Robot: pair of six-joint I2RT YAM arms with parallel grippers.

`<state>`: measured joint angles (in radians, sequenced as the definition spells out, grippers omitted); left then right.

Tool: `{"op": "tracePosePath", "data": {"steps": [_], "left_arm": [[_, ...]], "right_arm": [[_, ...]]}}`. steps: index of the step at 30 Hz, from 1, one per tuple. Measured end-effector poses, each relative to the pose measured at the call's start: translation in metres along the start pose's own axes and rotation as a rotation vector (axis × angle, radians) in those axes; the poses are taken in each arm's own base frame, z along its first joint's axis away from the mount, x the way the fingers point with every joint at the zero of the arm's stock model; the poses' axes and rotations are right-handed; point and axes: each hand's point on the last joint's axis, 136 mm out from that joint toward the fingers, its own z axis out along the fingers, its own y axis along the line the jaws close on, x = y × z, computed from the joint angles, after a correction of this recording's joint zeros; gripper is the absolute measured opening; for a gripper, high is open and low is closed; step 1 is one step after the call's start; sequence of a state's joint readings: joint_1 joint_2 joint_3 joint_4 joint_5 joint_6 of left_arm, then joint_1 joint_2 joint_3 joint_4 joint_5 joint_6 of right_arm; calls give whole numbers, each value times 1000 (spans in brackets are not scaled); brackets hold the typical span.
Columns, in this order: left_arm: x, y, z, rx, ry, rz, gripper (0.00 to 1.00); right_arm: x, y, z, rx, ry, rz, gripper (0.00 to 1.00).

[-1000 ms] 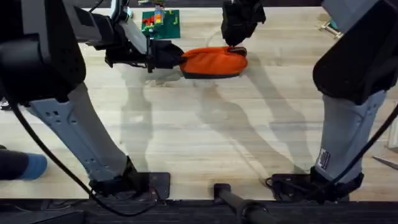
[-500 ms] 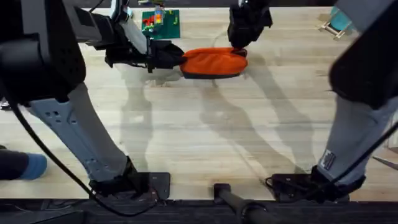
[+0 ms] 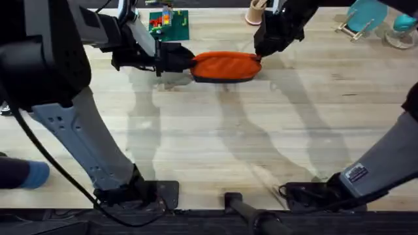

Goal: Unzip the bag, pick up the pens from the table one at a time and place them inside, then zip the bag closed.

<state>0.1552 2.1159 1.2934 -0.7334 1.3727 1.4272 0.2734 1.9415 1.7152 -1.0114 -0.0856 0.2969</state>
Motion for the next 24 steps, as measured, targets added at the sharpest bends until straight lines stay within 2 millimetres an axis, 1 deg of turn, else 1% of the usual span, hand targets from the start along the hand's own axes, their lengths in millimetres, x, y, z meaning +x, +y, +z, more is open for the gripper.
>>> {"op": "tracePosePath", "data": {"steps": [8,13,15,17,19,24], "left_arm": [[0,0,0,1,0,-14,41],[0,0,0,-1,2,-16,41],[0,0,0,-1,2,-18,42],[0,0,0,-1,3,-18,41],[1,0,0,-1,3,-20,41],[1,0,0,-1,3,-20,42]], "right_arm": [[3,-14,3,-55,-6,19,35],[8,-49,-6,-14,-37,70,35],[8,-61,-7,-4,-52,91,35],[6,-69,-5,-4,-69,99,35],[5,-71,-3,-11,-74,100,35],[6,-68,-2,-26,-71,89,35]]}}
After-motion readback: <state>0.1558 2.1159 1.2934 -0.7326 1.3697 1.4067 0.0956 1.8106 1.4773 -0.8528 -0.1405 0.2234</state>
